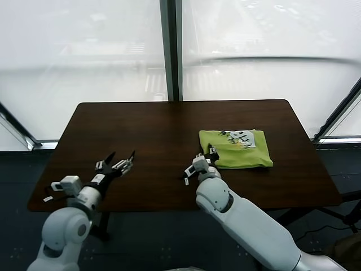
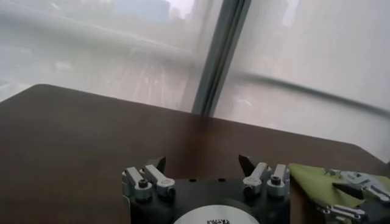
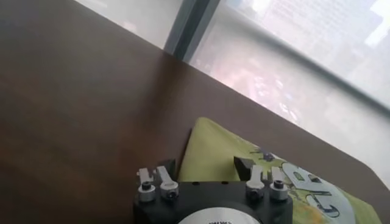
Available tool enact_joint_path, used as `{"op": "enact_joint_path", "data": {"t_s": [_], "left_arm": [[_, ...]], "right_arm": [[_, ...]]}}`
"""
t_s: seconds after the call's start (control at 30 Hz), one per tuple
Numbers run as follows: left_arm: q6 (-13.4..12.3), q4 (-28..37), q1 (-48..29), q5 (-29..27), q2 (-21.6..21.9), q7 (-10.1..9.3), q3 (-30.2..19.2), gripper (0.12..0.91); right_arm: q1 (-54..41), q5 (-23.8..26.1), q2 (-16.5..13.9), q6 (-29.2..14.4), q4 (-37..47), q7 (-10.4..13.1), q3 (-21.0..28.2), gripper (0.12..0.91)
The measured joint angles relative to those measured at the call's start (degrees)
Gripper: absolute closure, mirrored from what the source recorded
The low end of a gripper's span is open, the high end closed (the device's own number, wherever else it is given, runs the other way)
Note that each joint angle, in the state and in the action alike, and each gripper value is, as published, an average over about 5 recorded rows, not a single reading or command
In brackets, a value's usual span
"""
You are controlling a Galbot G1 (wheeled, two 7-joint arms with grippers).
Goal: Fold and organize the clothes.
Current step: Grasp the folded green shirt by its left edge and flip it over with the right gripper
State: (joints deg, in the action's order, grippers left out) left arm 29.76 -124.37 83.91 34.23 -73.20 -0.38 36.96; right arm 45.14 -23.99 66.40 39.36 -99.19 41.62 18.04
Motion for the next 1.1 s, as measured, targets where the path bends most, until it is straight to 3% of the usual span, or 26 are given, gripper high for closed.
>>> {"op": "enact_joint_path", "data": {"t_s": [0.13, 0.27, 0.47, 0.6, 0.77, 0.87, 0.97, 1.1], "left_arm": [[-0.2, 0.2, -0.3, 0.4, 0.0, 0.0, 0.4, 0.123], [-0.2, 1.0, -1.1, 2.0, 0.4, -0.02, 1.7, 0.123], [0.1, 2.4, -2.6, 5.0, 2.0, -0.13, 5.1, 0.123], [0.5, 3.2, -3.6, 7.0, 3.3, -0.46, 8.0, 0.123], [0.7, 3.9, -4.1, 8.3, 4.9, -0.61, 11.6, 0.123], [0.6, 4.0, -3.8, 8.4, 4.9, -0.4, 13.0, 0.123], [0.3, 4.0, -3.4, 8.3, 4.6, -0.13, 13.8, 0.123], [0.1, 3.9, -3.2, 8.3, 3.9, 0.15, 14.0, 0.123]], "right_arm": [[0.3, -0.6, -0.2, -0.7, -0.5, -1.1, -0.3, 0.853], [0.8, -3.5, -0.6, -4.9, -1.8, -5.2, -1.2, 0.854], [0.5, -12.7, -0.1, -15.6, -5.4, -12.7, -1.9, 0.854], [-0.4, -20.1, 1.9, -20.9, -8.5, -15.8, -2.4, 0.854], [-1.5, -28.0, 5.1, -23.6, -12.1, -16.2, -4.7, 0.854], [-1.4, -32.4, 5.5, -25.9, -12.9, -17.0, -7.0, 0.854], [-0.6, -34.8, 4.6, -26.7, -12.8, -18.2, -10.5, 0.854], [2.0, -31.5, 0.8, -23.9, -10.0, -21.7, -15.8, 0.854]]}}
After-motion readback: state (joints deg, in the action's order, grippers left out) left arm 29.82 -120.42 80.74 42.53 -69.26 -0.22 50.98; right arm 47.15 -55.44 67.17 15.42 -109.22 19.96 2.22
